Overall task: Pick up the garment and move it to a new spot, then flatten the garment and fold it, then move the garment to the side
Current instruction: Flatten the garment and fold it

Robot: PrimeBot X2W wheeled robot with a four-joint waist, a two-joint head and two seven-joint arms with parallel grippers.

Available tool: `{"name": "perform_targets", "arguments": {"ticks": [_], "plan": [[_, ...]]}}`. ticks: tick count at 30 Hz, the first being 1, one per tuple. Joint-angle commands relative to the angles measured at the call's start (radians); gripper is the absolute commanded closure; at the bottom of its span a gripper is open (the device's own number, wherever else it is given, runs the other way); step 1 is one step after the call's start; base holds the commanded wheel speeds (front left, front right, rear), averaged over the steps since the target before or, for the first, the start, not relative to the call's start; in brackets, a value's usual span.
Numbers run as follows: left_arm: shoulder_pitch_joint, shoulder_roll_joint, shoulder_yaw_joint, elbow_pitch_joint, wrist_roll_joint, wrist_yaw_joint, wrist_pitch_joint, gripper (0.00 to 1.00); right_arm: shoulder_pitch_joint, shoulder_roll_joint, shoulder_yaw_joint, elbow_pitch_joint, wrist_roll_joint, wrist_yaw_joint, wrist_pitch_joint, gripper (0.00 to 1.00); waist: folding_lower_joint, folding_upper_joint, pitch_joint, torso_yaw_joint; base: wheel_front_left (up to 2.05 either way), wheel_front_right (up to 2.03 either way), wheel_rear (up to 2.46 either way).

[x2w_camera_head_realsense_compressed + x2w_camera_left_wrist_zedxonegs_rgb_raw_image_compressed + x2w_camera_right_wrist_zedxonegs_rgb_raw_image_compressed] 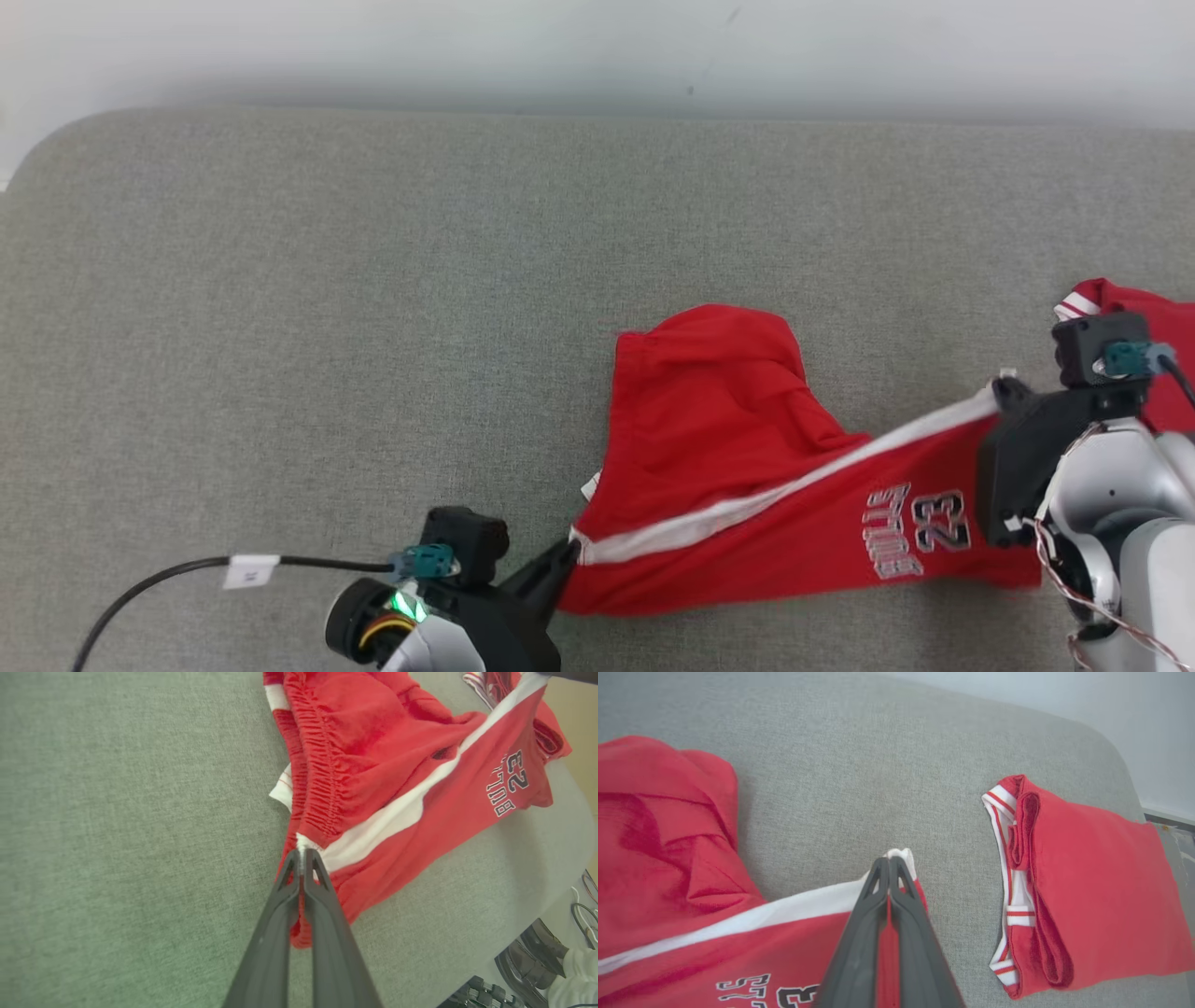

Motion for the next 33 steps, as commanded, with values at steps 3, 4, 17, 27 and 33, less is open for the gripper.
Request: {"name": "perform_targets", "arguments": {"ticks": [3,4,17,27,33], "plan": [[-0.012,-0.001,0.037,-0.034,0.002,0.009,-0.075,1.0,-0.026,-0.007,0.0,-0.04,-0.006,-0.003,-0.072,1.0,0.0001,0.0,-0.017,-0.003,0.0,0.0,0.0],[-0.023,-0.006,0.055,-0.048,0.002,0.012,-0.11,1.0,-0.034,-0.007,-0.002,-0.052,-0.011,-0.003,-0.096,1.0,0.0001,0.0,-0.02,-0.003,0.0,0.0,0.0],[-0.157,-0.13,0.217,-0.19,-0.157,-0.034,-0.387,1.0,-0.136,0.01,-0.01,-0.161,-0.001,-0.003,-0.37,1.0,0.0001,0.0,-0.037,-0.011,0.0,0.0,0.0],[-0.53,-0.099,0.394,-0.071,-0.321,-0.013,-0.265,1.0,-0.482,0.017,0.103,0.121,0.128,-0.002,-0.404,1.0,0.0001,0.0,0.167,-0.091,0.0,0.0,0.0],[-0.834,-0.033,0.517,0.062,-0.315,-0.015,-0.328,1.0,-0.822,0.029,0.15,0.377,0.044,-0.003,-0.569,1.0,0.0001,0.0,0.324,-0.138,0.0,0.0,0.0]]}}
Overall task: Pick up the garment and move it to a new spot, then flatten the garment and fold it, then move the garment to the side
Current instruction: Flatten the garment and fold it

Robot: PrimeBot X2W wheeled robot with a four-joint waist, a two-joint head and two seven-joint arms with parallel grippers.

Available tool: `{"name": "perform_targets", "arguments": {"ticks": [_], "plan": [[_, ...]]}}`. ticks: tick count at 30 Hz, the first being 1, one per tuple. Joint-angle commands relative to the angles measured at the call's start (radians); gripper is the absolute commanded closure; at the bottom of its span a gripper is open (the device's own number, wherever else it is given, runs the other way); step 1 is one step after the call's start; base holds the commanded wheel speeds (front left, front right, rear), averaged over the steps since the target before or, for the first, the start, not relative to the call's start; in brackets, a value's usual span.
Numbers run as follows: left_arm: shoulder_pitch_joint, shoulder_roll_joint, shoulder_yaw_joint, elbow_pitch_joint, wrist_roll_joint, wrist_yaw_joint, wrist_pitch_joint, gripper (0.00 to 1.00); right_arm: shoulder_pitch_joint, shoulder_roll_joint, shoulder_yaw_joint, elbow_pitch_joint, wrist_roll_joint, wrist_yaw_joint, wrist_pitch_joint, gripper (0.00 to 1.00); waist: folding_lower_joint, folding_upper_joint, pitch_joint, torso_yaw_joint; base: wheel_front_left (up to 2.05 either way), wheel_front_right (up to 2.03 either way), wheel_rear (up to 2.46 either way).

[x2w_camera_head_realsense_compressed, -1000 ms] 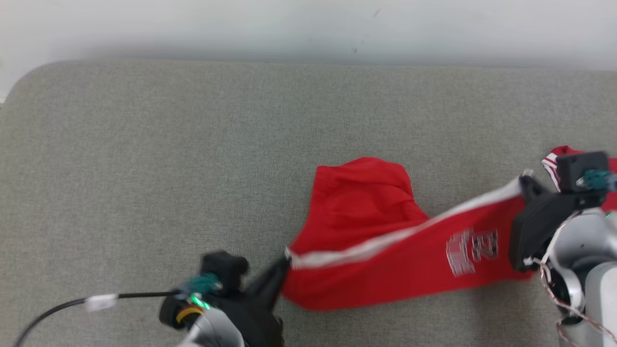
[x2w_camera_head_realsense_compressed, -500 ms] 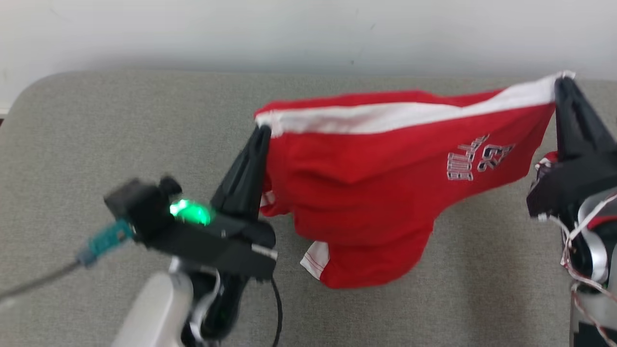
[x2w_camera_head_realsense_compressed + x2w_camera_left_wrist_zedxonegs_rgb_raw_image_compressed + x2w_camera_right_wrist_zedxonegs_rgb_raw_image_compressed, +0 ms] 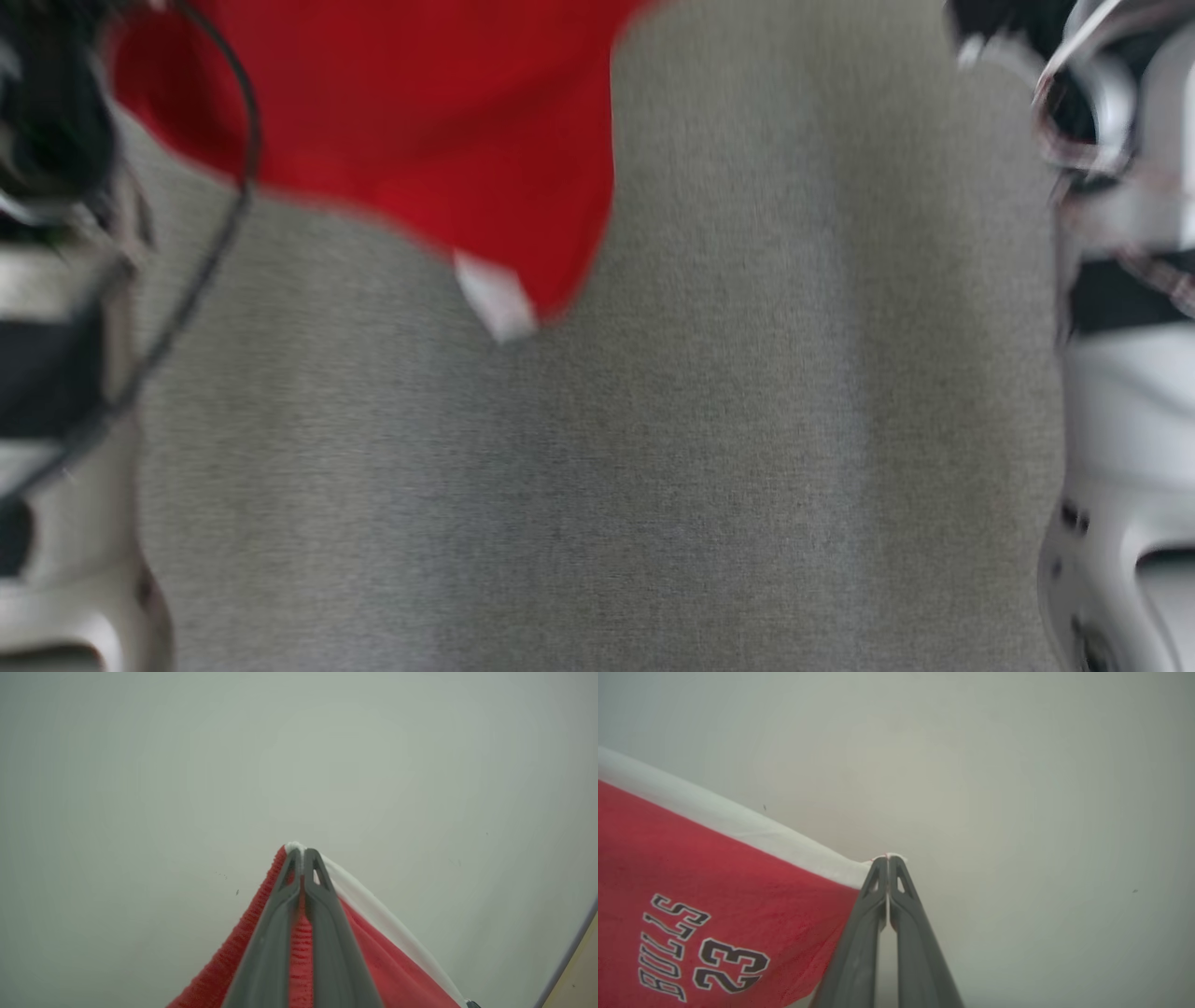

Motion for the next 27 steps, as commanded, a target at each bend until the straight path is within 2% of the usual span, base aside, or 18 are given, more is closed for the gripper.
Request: {"name": "perform_targets", "arguments": {"ticks": [1,2,3,5,9,11,13,18,23,27], "plan": [[-0.07,0.026,0.009,0.021,0.034,-0.013,-0.032,1.0,-0.076,0.003,-0.016,0.035,-0.031,-0.003,-0.066,1.0,-0.0003,-0.0001,0.169,-0.086,0.0,0.0,0.0],[-0.118,0.041,0.021,0.033,0.054,-0.009,-0.058,1.0,-0.124,0.013,-0.034,0.053,-0.052,-0.003,-0.118,1.0,-0.0003,-0.0001,0.181,-0.091,0.0,0.0,0.0],[-0.202,0.034,0.043,0.046,0.067,-0.012,-0.12,1.0,-0.201,0.016,-0.058,0.083,-0.108,-0.003,-0.222,1.0,-0.0003,-0.0001,0.196,-0.095,0.0,0.0,0.0],[-0.257,0.031,0.042,0.049,0.079,-0.03,-0.167,1.0,-0.254,0.017,-0.087,0.094,-0.166,-0.004,-0.318,1.0,-0.0003,-0.0001,0.201,-0.094,0.0,0.0,0.0],[-0.292,0.031,0.029,0.026,0.073,-0.073,-0.225,1.0,-0.305,0.035,-0.129,0.109,-0.224,-0.004,-0.409,1.0,-0.0003,-0.0001,0.208,-0.085,0.0,0.0,0.0],[-0.234,0.025,0.013,0.025,0.046,-0.089,-0.232,1.0,-0.282,0.026,-0.112,0.137,-0.238,-0.004,-0.398,1.0,-0.0003,-0.0001,0.213,-0.082,0.0,0.0,0.0],[-0.156,0.042,-0.027,0.039,0.042,-0.097,-0.222,1.0,-0.233,0.012,-0.073,0.177,-0.233,-0.003,-0.367,1.0,-0.0003,-0.0001,0.212,-0.082,0.0,0.0,0.0],[0.08,0.081,-0.113,0.042,-0.017,-0.107,-0.232,1.0,-0.086,-0.029,0.044,0.223,-0.116,-0.003,-0.299,1.0,-0.0003,-0.0001,0.185,-0.085,0.0,0.0,0.0],[0.343,0.134,-0.222,-0.036,-0.077,-0.104,-0.276,1.0,0.125,-0.075,0.088,0.095,0.054,-0.003,-0.262,1.0,-0.0003,-0.0001,0.115,-0.073,0.0,0.0,0.0],[0.527,0.11,-0.21,-0.072,-0.091,-0.104,-0.289,1.0,0.349,-0.142,0.109,-0.078,0.091,-0.003,-0.186,1.0,-0.0003,-0.0001,0.039,-0.052,0.0,0.0,0.0]]}}
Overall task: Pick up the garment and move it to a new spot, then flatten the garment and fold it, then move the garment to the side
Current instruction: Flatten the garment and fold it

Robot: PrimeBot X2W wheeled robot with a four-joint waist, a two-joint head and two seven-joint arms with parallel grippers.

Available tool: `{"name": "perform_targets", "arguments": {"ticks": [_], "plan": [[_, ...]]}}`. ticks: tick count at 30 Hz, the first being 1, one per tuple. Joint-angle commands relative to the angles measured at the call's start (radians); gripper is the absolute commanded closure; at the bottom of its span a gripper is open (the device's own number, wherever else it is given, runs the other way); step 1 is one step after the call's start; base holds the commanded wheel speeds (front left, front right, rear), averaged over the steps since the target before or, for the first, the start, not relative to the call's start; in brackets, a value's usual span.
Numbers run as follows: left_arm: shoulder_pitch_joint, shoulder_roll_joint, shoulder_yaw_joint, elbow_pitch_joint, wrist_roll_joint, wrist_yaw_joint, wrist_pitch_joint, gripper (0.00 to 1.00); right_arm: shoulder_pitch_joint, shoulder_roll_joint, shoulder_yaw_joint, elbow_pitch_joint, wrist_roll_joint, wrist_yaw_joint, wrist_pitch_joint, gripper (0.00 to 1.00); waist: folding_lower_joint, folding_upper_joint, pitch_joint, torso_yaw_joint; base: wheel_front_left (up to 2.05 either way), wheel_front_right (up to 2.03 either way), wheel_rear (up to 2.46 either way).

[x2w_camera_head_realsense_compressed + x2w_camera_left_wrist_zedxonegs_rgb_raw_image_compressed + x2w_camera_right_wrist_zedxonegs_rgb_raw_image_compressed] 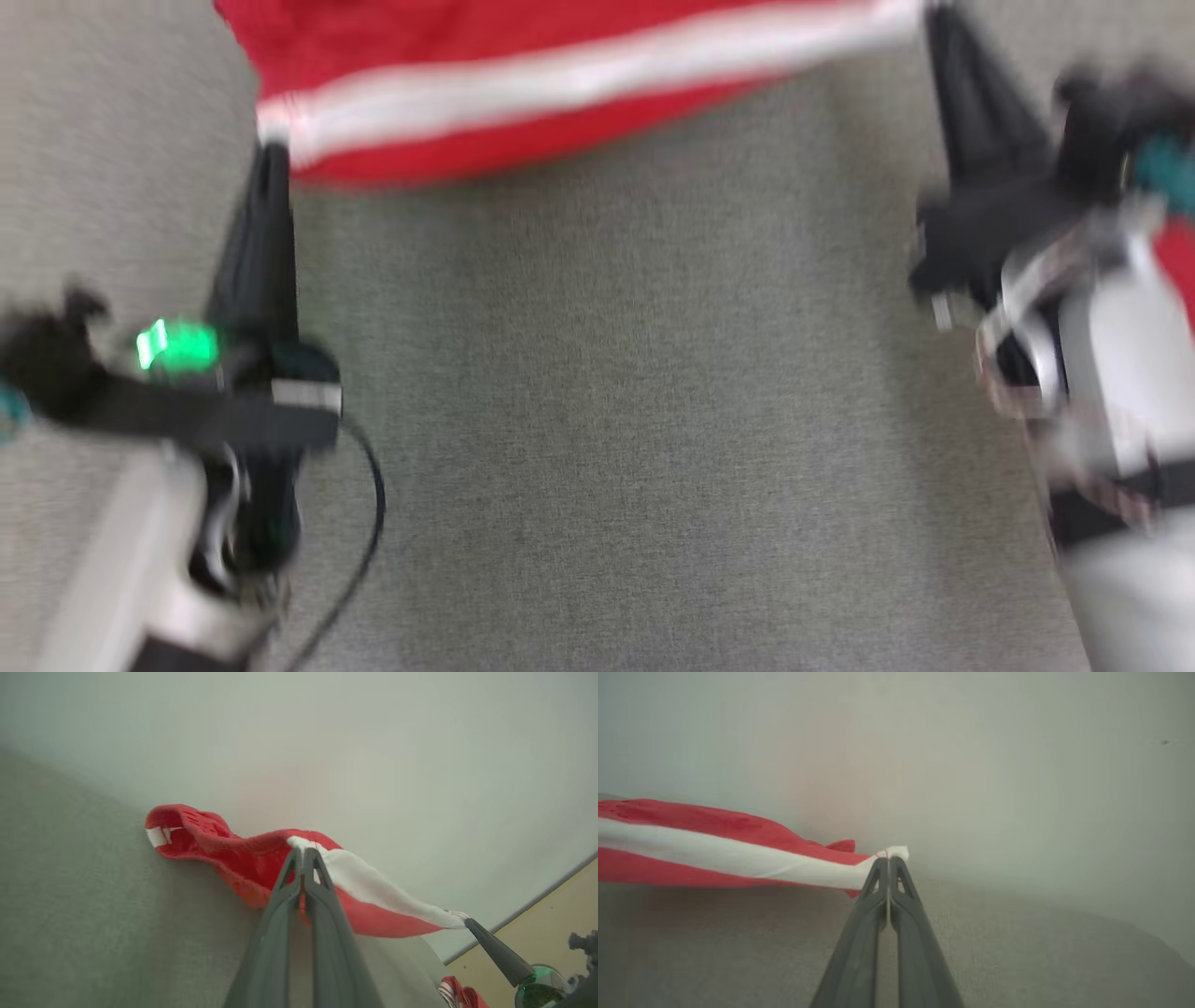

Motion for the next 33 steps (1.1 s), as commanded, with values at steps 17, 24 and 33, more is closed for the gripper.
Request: {"name": "perform_targets", "arguments": {"ticks": [17,24,33], "plan": [[0.506,-0.088,0.009,0.001,0.18,-0.001,-0.005,1.0,0.839,-0.104,-0.062,-0.553,0.11,-0.003,0.38,1.0,0.0002,0.0,-0.308,0.028,0.0,0.0,0.0],[0.626,-0.065,-0.021,0.088,0.3,0.013,-0.005,1.0,0.991,-0.118,-0.058,-0.657,0.173,-0.003,0.543,1.0,0.0002,0.0,-0.351,0.017,0.0,0.0,0.0],[0.641,-0.048,-0.074,0.054,0.367,0.039,0.01,1.0,0.982,-0.123,-0.082,-0.7,0.207,-0.003,0.527,1.0,0.0002,0.0,-0.373,0.042,0.0,0.0,0.0]]}}
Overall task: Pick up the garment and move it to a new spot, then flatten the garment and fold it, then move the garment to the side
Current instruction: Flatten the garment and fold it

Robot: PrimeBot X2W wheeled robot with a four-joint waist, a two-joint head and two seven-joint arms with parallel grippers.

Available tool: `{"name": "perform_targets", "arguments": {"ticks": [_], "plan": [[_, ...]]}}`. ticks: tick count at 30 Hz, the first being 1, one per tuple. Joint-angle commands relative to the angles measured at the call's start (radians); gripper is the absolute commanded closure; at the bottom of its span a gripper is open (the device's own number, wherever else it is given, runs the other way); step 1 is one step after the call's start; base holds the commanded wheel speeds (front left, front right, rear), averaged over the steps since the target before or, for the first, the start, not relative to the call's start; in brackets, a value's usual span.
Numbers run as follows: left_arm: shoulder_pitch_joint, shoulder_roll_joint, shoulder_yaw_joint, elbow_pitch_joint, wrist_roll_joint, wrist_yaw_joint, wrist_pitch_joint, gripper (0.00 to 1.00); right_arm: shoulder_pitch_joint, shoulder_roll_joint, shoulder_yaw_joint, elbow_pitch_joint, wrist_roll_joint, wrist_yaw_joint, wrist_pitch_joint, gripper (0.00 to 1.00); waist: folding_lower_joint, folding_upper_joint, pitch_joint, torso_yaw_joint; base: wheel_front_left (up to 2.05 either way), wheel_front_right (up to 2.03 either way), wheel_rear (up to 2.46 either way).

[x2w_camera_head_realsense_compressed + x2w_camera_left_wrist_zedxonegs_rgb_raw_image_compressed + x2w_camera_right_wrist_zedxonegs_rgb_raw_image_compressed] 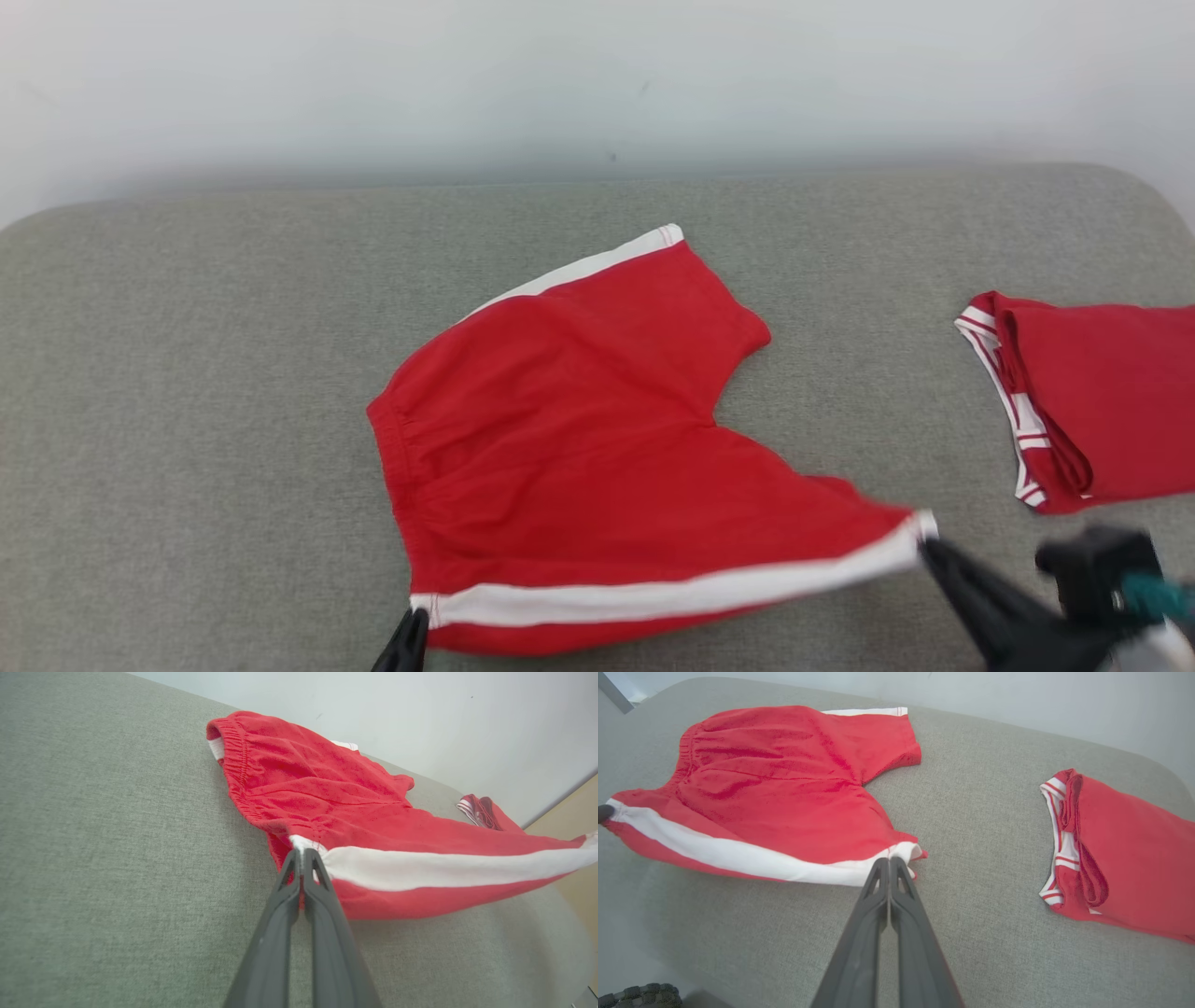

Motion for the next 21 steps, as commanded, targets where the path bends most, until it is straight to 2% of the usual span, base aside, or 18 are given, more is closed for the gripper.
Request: {"name": "perform_targets", "arguments": {"ticks": [1,7,9,10,13,21], "plan": [[-0.02,-0.005,0.001,-0.008,-0.006,0.0,-0.003,1.0,-0.048,0.004,0.003,0.019,-0.008,-0.002,-0.016,1.0,0.0001,0.0001,-0.002,0.007,0.0,0.0,0.0],[-0.123,-0.042,0.009,0.005,-0.024,0.02,0.027,1.0,-0.292,-0.017,0.054,0.2,-0.032,-0.002,-0.087,1.0,0.0001,0.0001,0.016,0.043,0.0,0.0,0.0],[-0.194,-0.061,0.006,0.034,-0.017,0.03,0.046,1.0,-0.423,-0.024,0.089,0.33,-0.05,-0.002,-0.131,1.0,0.0001,0.0001,0.038,0.067,0.0,0.0,0.0],[-0.194,-0.061,0.006,0.034,-0.017,0.03,0.046,1.0,-0.423,-0.024,0.089,0.33,-0.05,-0.002,-0.131,1.0,0.0001,0.0001,0.038,0.067,0.0,0.0,0.0],[-0.271,-0.077,-0.003,0.079,-0.005,0.048,0.078,1.0,-0.552,-0.033,0.141,0.448,-0.048,-0.002,-0.164,1.0,0.0001,0.0001,0.068,0.093,0.0,0.0,0.0],[-0.483,-0.152,-0.004,0.196,0.002,0.079,0.074,1.0,-0.829,-0.058,0.231,0.684,-0.061,-0.002,-0.235,1.0,0.0001,0.0001,0.164,0.17,0.0,0.0,0.0]]}}
